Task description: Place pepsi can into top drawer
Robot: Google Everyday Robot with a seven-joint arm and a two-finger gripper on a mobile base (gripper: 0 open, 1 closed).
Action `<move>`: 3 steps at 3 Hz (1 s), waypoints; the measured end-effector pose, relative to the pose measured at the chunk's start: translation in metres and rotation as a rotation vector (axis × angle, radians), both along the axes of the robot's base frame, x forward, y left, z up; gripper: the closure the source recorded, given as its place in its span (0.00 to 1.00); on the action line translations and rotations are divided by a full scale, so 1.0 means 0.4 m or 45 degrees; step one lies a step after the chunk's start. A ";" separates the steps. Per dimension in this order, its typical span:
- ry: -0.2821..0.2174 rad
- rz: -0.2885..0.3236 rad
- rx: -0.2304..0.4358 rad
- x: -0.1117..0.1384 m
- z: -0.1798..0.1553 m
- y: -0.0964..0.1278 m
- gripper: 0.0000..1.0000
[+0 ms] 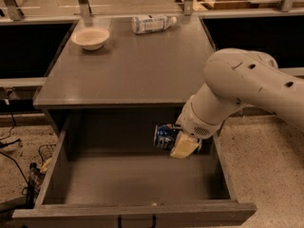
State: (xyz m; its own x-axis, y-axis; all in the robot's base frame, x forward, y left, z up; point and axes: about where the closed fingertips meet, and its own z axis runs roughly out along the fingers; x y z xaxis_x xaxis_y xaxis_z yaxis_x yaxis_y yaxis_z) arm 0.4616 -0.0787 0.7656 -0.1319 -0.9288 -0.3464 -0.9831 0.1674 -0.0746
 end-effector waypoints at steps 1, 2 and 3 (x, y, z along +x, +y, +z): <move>0.027 -0.010 0.025 -0.004 -0.045 0.013 1.00; 0.072 -0.002 0.039 -0.008 -0.105 0.039 1.00; 0.119 0.007 0.041 -0.010 -0.156 0.058 1.00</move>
Offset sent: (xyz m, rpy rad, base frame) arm -0.0033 0.0276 -0.0734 0.0470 0.1036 0.0029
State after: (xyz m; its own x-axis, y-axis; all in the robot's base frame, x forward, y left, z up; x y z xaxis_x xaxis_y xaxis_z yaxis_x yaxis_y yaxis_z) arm 0.4576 -0.0557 0.7032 -0.1599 -0.9181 -0.3626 -0.9864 0.1629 0.0225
